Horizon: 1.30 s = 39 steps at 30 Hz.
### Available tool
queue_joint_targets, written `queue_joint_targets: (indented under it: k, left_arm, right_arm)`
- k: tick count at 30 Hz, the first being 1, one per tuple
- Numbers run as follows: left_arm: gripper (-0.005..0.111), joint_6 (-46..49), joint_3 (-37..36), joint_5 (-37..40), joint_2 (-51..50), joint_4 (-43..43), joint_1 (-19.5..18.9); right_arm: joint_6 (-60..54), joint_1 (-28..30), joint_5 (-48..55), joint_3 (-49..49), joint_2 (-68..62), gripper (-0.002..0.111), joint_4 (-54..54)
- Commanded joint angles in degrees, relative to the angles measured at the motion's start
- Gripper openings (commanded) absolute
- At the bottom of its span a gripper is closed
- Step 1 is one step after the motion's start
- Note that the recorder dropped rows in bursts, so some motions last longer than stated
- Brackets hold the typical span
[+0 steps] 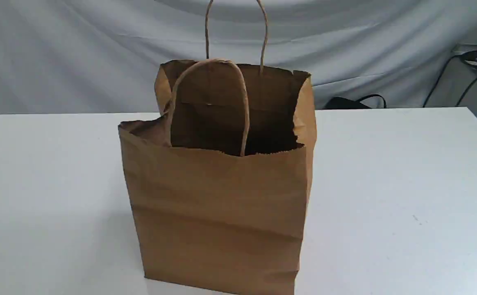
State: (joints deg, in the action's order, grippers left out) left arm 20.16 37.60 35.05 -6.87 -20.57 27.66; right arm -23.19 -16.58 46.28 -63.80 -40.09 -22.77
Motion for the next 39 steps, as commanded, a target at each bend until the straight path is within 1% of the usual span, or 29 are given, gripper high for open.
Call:
queue_joint_targets:
  k: [1, 18, 20, 24, 26, 29, 31, 35, 39]
  left_arm:
    - [0.000, -0.57, -0.35, -0.09, 0.20, 0.20, 0.30]
    - [0.000, -0.56, -0.35, -0.09, 0.20, 0.20, 0.30]
    - [0.000, -0.56, -0.35, -0.09, 0.20, 0.20, 0.30]
    - [0.000, -0.56, -0.35, -0.09, 0.20, 0.20, 0.30]
    - [0.000, -0.56, -0.35, -0.09, 0.20, 0.20, 0.30]
    - [0.000, -0.42, -0.35, -0.09, 0.20, 0.20, 0.30]
    - [0.000, -0.42, -0.35, -0.09, 0.20, 0.20, 0.30]
    - [0.000, -0.42, -0.35, -0.09, 0.20, 0.20, 0.30]
    - [0.000, -0.42, -0.35, -0.09, 0.20, 0.20, 0.30]
  right_arm:
    - [-0.39, 0.01, -0.68, 0.33, 0.24, 0.000, -0.32]
    - [-0.28, 0.01, -0.70, 0.33, 0.49, 0.000, -0.32]
    - [-0.12, 0.01, -2.08, 0.63, 1.16, 0.000, -1.95]
    - [-2.02, 0.01, -14.00, 5.80, 3.69, 0.000, -4.67]
    - [-5.48, 0.01, -21.07, 10.66, 5.68, 0.000, -7.26]
    - [-13.04, 0.01, -33.26, 20.60, 8.99, 0.000, -14.11]
    - [-14.56, 0.29, -40.80, 27.18, 11.00, 0.000, -17.81]
    - [-14.56, 4.15, -47.17, 36.34, 13.97, 0.000, -21.27]
    - [-14.56, 9.21, -47.55, 41.91, 18.24, 0.000, -21.13]
